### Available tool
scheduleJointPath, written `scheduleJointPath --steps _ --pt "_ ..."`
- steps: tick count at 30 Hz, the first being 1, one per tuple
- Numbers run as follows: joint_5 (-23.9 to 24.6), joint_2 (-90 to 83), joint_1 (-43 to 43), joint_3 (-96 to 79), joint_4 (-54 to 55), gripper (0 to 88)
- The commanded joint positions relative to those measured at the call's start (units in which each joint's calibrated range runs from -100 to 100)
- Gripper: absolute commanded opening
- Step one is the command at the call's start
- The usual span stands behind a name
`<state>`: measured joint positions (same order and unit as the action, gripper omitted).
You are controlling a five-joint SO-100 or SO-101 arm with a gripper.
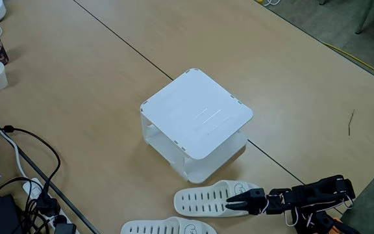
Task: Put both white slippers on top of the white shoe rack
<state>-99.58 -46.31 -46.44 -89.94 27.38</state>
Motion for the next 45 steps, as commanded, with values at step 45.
scheduleJointPath --steps 45 --pt "-0.4 31.0 -4.6 18.9 -1.5 18.6"
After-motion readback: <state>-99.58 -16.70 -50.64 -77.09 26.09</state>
